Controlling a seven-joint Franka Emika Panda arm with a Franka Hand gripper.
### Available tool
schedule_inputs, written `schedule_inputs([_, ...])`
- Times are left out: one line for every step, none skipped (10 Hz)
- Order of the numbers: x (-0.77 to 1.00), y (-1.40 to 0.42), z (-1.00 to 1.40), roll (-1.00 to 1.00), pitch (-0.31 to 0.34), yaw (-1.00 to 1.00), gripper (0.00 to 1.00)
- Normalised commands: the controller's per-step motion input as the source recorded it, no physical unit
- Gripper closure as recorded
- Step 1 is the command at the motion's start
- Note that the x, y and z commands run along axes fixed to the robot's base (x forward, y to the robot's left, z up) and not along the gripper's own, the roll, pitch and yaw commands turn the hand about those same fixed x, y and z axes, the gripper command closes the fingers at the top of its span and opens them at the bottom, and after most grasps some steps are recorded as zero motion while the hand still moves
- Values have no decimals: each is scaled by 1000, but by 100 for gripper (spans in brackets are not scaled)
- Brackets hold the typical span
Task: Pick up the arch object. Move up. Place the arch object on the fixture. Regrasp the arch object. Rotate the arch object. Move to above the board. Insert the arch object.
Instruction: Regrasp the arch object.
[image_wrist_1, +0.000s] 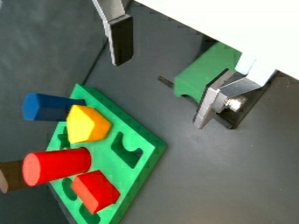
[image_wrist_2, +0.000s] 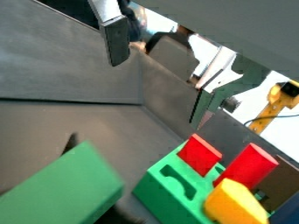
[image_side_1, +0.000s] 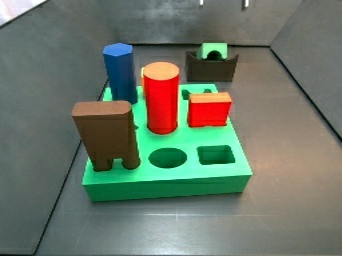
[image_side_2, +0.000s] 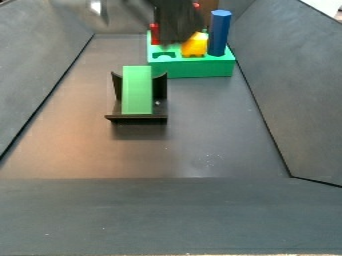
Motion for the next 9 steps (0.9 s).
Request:
schedule_inputs([-113,-496,372,1000,66,29,0])
schedule_inputs([-76,-273,111,1000,62,27,0])
schedule_inputs([-26,-62,20,1000,63,27,0])
schedule_inputs([-16,-26,30,1000,65,26,0])
schedule_inputs([-13,-35,18,1000,64,26,0])
schedule_inputs([-22,-30,14,1000,60,26,0])
schedule_inputs([-29,-27,14,1000,55,26,0])
schedule_inputs([-31,-26,13,1000,52,27,0])
schedule_inputs([-28,-22,12,1000,44,28,0])
